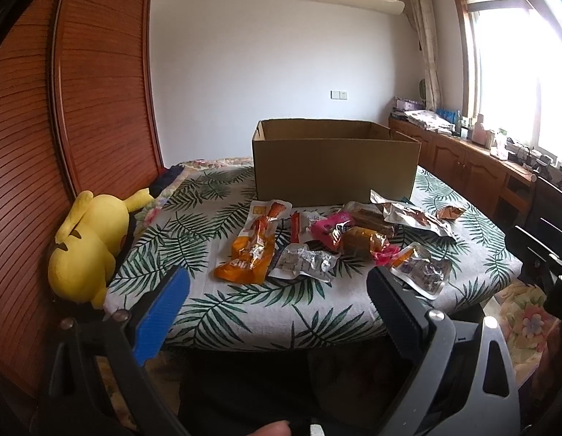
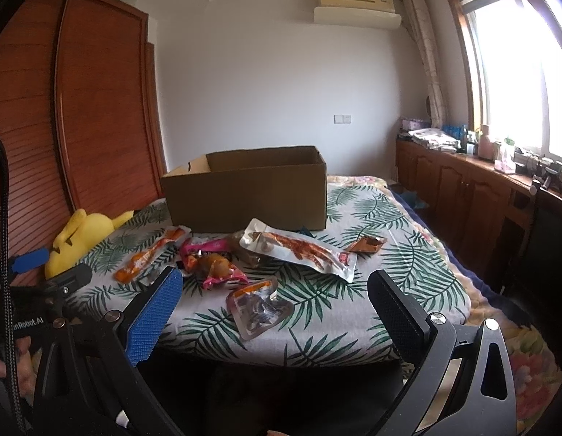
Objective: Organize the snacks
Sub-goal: 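Move left tool to the orange snack pack while right tool approaches the silver pouch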
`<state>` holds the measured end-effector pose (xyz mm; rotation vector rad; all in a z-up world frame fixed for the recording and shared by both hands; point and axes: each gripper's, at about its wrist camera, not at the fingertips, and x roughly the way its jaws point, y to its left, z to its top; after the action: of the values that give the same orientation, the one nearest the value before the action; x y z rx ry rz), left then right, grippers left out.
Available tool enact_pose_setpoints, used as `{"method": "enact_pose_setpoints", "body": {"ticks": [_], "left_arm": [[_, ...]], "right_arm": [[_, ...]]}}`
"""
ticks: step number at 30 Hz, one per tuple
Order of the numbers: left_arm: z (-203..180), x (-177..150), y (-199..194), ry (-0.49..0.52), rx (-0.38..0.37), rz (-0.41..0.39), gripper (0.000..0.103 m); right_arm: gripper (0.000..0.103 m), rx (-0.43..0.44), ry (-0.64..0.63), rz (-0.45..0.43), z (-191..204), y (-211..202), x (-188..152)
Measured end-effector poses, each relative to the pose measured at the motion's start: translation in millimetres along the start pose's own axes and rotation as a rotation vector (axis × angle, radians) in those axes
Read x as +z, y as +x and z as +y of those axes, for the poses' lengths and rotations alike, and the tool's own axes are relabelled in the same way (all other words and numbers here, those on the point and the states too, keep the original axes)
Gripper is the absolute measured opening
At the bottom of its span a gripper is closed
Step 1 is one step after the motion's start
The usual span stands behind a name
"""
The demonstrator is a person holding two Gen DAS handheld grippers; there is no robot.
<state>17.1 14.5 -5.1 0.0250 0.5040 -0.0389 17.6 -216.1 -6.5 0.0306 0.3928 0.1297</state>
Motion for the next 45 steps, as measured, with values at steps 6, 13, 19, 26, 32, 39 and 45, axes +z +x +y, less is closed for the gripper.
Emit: {"method": "enact_pose_setpoints", "body": {"ticks": [6, 13, 19, 26, 32, 39, 45], "left_arm": [[8.6, 4.8, 27.2, 0.037, -0.012, 0.058, 0.099], [23.6, 12.4, 58.3, 0.057, -0.015, 0.107, 0.099], [31.0, 19.9, 78.1, 0.072, -0.057, 0.156, 0.099], [36.8, 25.6, 99.1, 0.084, -0.106, 0.217, 0.099], [47.7, 33.0, 118.3, 0.059, -0.148, 0.265, 0.099], [64.7, 43.3, 153.2, 0.025, -0.19, 0.352, 0.098], [73.5, 53.0, 183.3, -0.008, -0.226, 0.412, 0.097]], "right_arm": [[0.103, 0.046, -0.038, 0.061, -9.9, 25.2, 4.0], [0.101, 0.087, -0.088, 0.123, -22.5, 52.2, 10.0], [0.092, 0.165, -0.093, 0.251, -29.1, 80.4, 7.3], [0.078, 0.283, -0.07, 0.414, -22.1, 118.6, -8.1], [0.066, 0.296, -0.132, 0.467, -8.9, 140.3, -12.6], [0.058, 0.259, -0.217, 0.48, -0.9, 147.0, -14.9], [0.055, 0.239, -0.266, 0.484, 3.1, 151.4, -20.2]]}}
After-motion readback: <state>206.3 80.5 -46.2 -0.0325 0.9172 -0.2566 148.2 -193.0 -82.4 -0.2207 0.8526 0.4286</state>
